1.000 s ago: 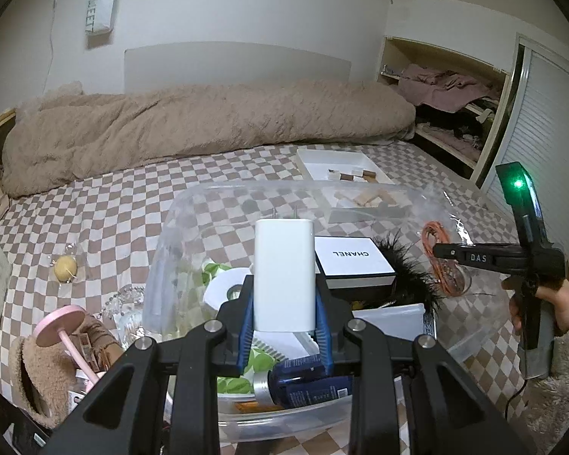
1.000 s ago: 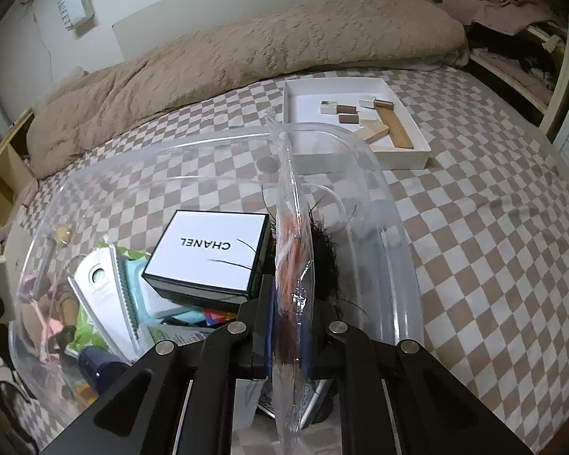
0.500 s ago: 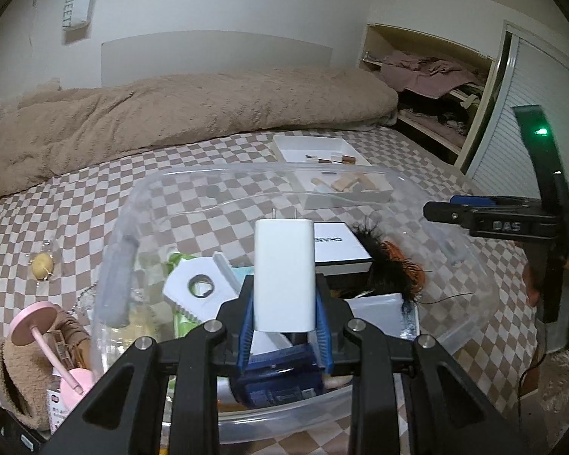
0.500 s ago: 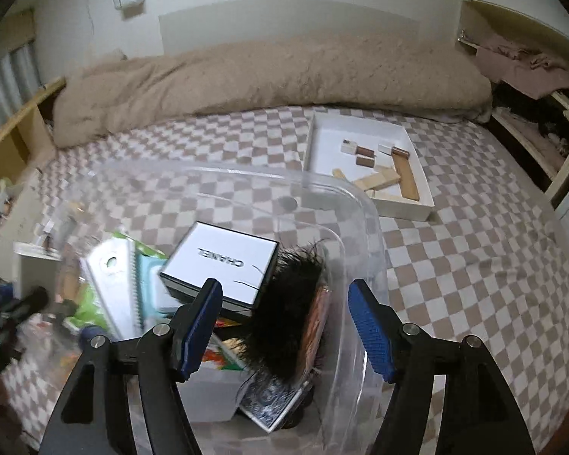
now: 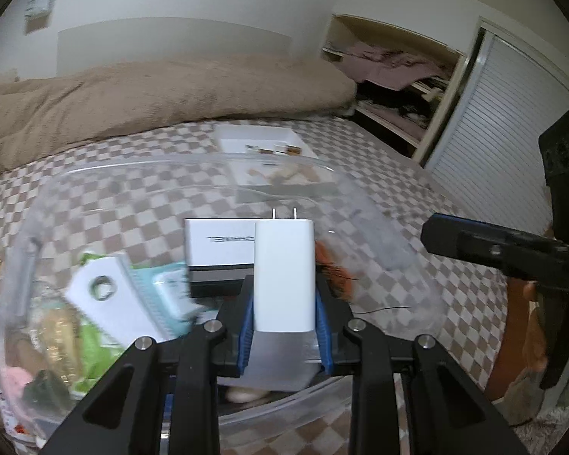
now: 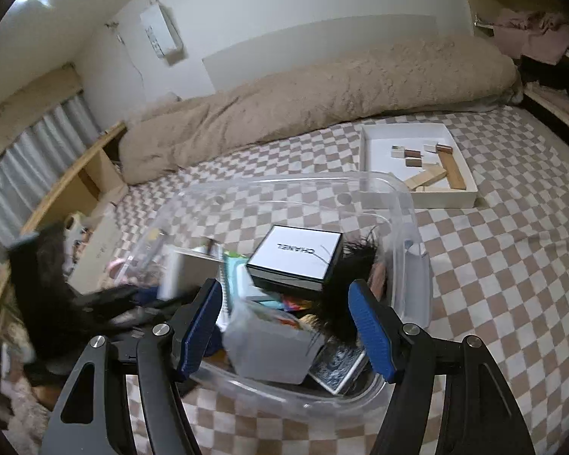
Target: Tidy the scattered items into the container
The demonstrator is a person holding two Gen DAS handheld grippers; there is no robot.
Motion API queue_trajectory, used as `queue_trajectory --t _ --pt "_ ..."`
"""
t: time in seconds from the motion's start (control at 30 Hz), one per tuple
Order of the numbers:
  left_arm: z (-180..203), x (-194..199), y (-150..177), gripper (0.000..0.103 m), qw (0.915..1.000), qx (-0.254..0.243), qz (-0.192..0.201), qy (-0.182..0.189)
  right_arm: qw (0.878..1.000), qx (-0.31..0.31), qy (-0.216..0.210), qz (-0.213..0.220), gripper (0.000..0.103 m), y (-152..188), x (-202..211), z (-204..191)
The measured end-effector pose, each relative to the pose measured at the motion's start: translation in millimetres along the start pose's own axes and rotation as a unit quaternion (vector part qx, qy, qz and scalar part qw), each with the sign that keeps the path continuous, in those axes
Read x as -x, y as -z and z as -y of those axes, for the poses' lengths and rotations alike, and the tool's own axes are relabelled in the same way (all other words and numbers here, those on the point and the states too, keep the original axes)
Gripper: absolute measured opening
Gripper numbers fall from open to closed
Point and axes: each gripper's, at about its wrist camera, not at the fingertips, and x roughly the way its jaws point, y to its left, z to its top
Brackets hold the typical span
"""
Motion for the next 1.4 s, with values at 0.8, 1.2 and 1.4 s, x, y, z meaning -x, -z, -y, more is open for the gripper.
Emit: queue_trajectory --t 0.8,1.2,1.4 --pt "58.3 -30.5 0.0 0.055 0.9967 -0.032 -0.055 0.05 0.995 -0.072 -0.06 0.045 0.069 14.0 31.2 41.1" --pt "66.7 -2.2 0.6 0.055 0.997 -0.057 -0.034 0.038 0.992 -0.078 -0.068 0.067 0.069 15.3 50.4 31.7" --pt "58.9 15.9 3.2 0.065 0.9981 -0.054 -0.019 0.02 0.992 -0.071 -0.065 0.081 0.069 17.1 61.2 20.9"
